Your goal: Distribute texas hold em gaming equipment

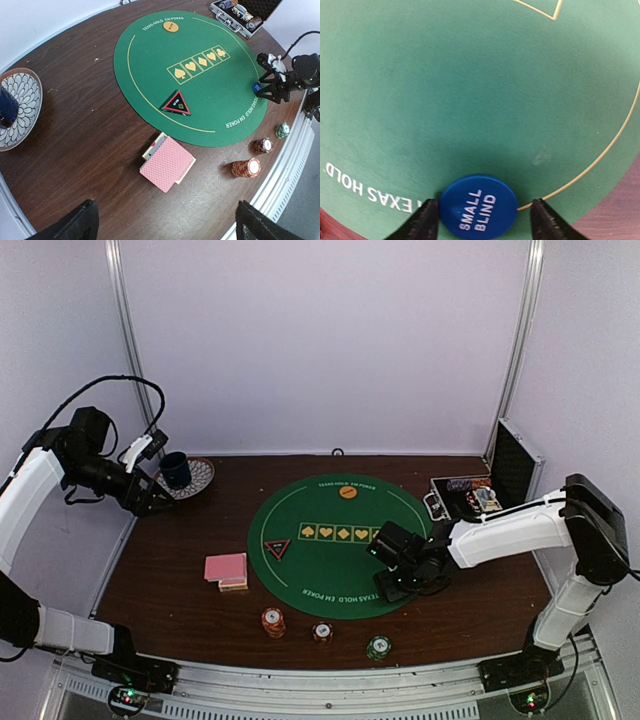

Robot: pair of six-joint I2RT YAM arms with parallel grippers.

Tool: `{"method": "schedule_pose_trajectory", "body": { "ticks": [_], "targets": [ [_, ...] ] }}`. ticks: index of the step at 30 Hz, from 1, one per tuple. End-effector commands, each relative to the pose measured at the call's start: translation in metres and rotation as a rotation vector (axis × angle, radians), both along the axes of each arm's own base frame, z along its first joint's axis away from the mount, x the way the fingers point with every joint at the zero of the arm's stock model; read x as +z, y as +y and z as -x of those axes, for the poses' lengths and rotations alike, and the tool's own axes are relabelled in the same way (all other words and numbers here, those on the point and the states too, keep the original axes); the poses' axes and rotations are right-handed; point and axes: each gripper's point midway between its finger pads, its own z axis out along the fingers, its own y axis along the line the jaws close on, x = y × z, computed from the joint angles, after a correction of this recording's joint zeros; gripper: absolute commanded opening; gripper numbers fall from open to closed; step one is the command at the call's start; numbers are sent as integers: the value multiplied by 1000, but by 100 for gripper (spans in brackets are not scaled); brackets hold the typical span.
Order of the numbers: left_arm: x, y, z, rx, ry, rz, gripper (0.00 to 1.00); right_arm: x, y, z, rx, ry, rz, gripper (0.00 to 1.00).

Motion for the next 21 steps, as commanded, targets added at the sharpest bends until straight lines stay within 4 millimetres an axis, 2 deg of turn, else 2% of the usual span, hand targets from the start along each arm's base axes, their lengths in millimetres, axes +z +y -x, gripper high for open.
{"method": "schedule_pose_trajectory", "body": {
  "ticks": [1,5,8,14,17,21],
  "targets": [
    [11,-5,0,-21,-22,22,98,8,-17,4,12,9,64,69],
    [12,-6,3,-35,-13,19,98,38,-8,5,70,-8,64,84],
    [13,-6,3,-40,-3,20,98,62,-3,16,122,-8,56,87],
    [16,-7,6,-52,-5,21,98,87,9,70,220,40,12,82],
    [16,-8,9,-59,2,24,98,89,17,96,241,54,-3,81],
    [11,-8,10,-62,17,25,98,65,27,123,266,111,5,82]
  ]
}}
